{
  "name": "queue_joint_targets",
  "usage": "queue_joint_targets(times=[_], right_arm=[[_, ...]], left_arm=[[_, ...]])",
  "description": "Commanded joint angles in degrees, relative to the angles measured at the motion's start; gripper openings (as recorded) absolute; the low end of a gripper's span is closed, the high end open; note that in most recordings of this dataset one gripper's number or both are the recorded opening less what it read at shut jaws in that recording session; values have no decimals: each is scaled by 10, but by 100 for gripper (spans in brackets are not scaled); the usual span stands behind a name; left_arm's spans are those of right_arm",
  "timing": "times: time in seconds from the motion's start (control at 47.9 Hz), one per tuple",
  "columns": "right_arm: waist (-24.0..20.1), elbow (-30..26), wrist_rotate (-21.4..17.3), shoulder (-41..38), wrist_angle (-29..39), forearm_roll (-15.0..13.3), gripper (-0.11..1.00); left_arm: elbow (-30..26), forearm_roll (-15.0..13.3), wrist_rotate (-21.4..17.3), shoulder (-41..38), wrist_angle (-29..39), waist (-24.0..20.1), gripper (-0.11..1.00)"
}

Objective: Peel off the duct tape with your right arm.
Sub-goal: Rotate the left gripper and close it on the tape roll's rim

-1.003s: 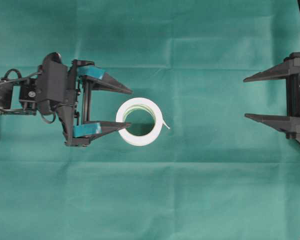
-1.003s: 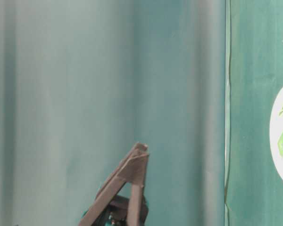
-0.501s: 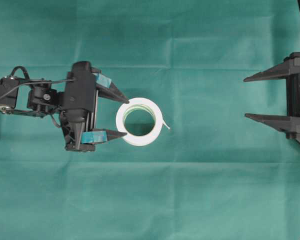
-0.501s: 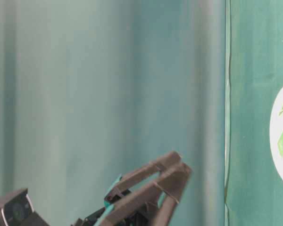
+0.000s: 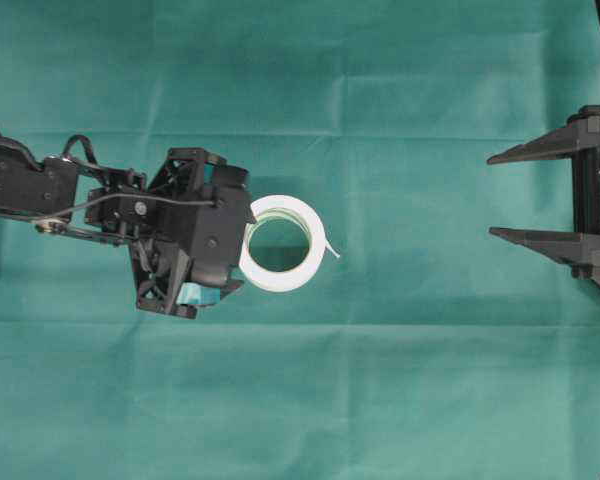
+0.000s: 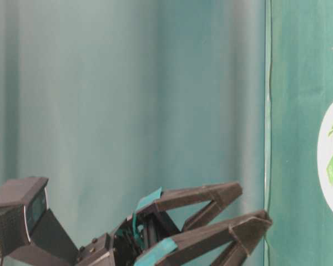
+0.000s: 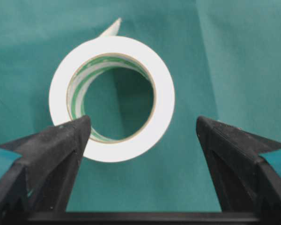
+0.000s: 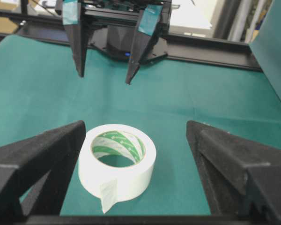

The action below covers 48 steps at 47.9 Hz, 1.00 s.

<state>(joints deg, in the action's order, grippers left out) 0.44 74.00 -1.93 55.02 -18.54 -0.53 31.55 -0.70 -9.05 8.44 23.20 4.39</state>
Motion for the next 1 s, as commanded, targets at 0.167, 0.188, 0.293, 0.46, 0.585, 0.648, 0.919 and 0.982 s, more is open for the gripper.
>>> queue_joint_targets(times=[0.167,0.188,0.293,0.46,0.585,0.648,0.919,0.982], right_arm=[[0,-2,-1,-3,-6,0,84],[0,-1,-1,-3,-7,0,84],[1,2,-1,-3,-13,0,84],[0,2,-1,-2,-14,0,84],[0,3,-1,-2,-15,0,84],[1,3,-1,-3,-15,0,84],[1,1,-1,-3,-15,0,84],[0,2,-1,-4,-15,0,84]], left_arm=[[-30,0,-4,-16,19,5,97],[-31,-1,-4,-18,19,7,97],[-31,0,-4,-25,19,11,97],[-31,-1,-4,-40,19,16,97],[-31,0,-5,-51,19,20,97],[-32,0,-5,-58,19,22,97],[-31,3,-8,-91,19,22,97],[-33,3,-12,-101,19,21,97]])
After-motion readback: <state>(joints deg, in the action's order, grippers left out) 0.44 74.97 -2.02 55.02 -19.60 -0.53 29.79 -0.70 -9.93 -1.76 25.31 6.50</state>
